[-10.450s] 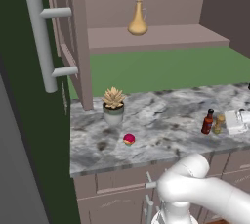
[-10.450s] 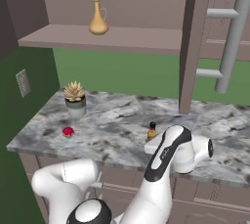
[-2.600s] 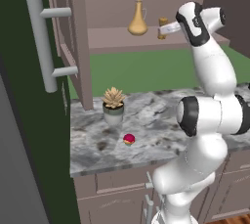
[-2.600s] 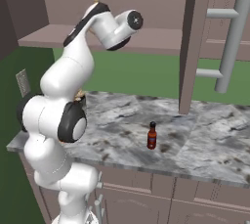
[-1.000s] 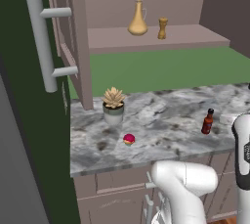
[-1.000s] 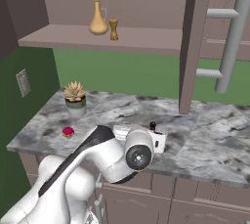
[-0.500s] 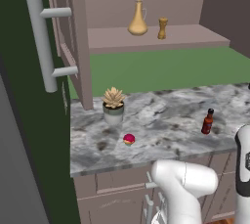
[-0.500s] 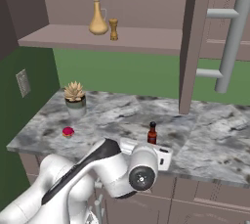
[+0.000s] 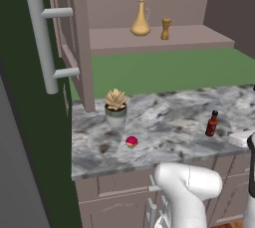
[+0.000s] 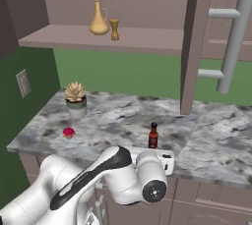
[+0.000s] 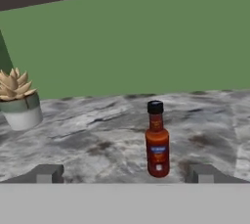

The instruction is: There are various items on the counter. Only move the condiments/shakers into the cabinet.

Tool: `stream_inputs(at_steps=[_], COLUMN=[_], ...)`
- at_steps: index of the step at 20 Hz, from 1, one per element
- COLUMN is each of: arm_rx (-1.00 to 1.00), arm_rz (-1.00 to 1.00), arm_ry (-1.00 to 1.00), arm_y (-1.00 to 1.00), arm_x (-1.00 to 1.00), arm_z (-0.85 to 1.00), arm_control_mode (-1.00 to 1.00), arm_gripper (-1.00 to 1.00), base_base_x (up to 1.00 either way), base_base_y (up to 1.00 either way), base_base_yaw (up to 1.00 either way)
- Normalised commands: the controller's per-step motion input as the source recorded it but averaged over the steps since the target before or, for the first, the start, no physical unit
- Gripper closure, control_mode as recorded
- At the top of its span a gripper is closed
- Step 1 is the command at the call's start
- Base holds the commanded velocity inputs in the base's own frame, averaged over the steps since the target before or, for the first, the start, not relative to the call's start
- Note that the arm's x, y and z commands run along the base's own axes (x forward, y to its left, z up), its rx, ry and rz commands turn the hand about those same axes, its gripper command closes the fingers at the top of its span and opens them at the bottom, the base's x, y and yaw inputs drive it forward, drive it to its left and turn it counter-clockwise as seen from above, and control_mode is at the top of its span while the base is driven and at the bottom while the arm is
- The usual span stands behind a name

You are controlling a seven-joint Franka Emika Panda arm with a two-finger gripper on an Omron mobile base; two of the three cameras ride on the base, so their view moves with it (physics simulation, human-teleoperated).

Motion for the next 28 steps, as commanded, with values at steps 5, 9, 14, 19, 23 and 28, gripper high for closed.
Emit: stream_inputs(at_steps=[5,9,14,19,23,28], arm_rx=[-0.01,-0.04,-0.02,0.0,0.0,0.0], arm_rz=[0.14,0.02,0.0,0.0,0.0,0.01], arm_ry=[-0.04,0.0,0.0,0.0,0.0,0.0], arm_y=[0.0,0.02,0.04,0.0,-0.03,-0.06], arm_x=[0.09,0.23,0.33,0.22,0.19,0.15], arm_z=[0.0,0.0,0.0,-0.01,-0.14,-0.14], arm_control_mode=[-1.0,-1.0,-1.0,-1.0,-1.0,-1.0], arm_gripper=[-1.0,-1.0,-1.0,-1.0,-1.0,-1.0], base_base_x=[0.0,0.0,0.0,0.0,0.0,0.0], base_base_y=[0.0,0.0,0.0,0.0,0.0,0.0], base_base_yaw=[0.0,0.0,0.0,0.0,0.0,0.0])
